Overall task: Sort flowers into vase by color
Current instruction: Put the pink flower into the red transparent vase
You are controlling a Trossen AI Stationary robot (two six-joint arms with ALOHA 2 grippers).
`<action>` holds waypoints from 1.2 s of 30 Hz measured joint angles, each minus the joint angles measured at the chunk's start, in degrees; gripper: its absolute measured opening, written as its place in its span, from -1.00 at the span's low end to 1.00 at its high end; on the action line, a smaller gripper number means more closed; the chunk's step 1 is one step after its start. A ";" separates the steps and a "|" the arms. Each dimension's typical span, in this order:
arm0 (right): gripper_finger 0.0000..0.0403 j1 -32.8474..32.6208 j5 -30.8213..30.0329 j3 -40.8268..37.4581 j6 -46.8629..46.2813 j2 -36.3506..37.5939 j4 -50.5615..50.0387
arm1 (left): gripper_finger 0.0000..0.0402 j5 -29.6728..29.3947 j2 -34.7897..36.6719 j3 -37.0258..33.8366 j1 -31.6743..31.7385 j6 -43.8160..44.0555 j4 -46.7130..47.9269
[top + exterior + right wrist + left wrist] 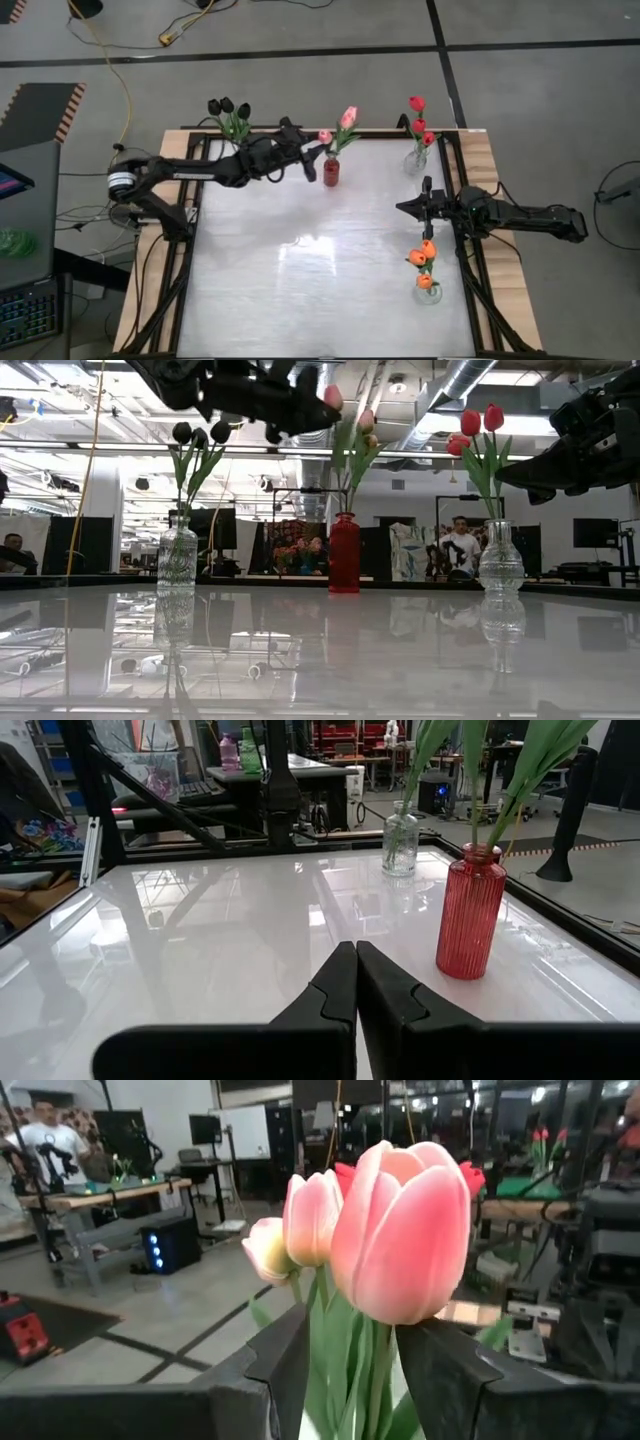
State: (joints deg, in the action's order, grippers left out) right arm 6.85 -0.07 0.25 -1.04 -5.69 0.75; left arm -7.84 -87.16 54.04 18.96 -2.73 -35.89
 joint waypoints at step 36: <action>-0.83 0.01 -0.16 0.00 0.00 -0.02 0.00 | 0.04 -2.62 -0.72 0.00 1.40 -3.97 12.11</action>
State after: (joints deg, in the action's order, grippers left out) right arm 6.86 -0.23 0.25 -1.04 -5.71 0.75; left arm -10.45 -87.88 54.04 20.36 -6.70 -23.78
